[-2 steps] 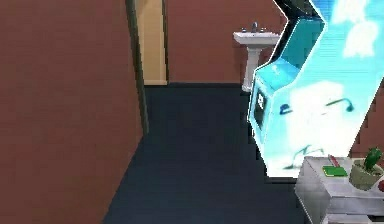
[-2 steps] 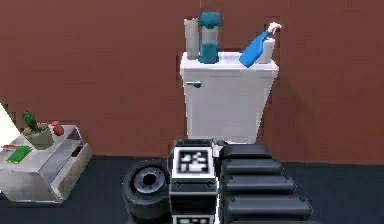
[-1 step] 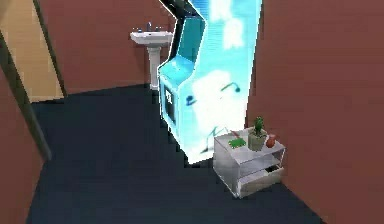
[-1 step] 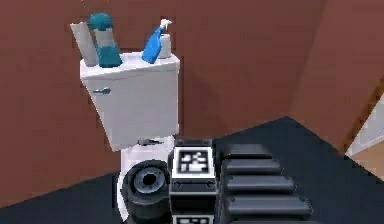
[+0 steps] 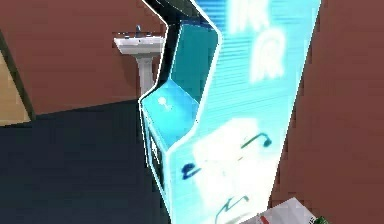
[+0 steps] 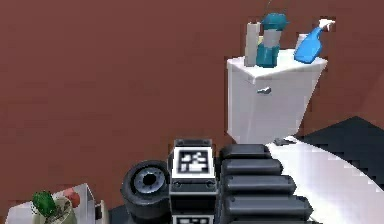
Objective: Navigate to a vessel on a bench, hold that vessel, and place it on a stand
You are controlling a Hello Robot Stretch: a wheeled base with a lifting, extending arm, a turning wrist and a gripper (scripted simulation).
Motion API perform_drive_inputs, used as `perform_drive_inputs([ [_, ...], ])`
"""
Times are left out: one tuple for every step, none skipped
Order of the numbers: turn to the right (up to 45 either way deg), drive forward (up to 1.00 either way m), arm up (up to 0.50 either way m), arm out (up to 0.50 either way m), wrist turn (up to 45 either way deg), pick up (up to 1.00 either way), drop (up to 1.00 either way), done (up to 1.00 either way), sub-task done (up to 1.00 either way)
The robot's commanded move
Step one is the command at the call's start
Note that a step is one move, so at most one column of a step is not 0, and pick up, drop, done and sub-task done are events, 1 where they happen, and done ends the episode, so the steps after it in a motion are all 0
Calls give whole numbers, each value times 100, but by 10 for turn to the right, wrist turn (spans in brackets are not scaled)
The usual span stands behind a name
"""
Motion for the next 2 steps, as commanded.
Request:
perform_drive_inputs([
  [180, 0, 0, 0, 0, 0, 0, 0, 0],
  [-150, 0, 0, 0, 0, 0, 0, 0, 0],
])
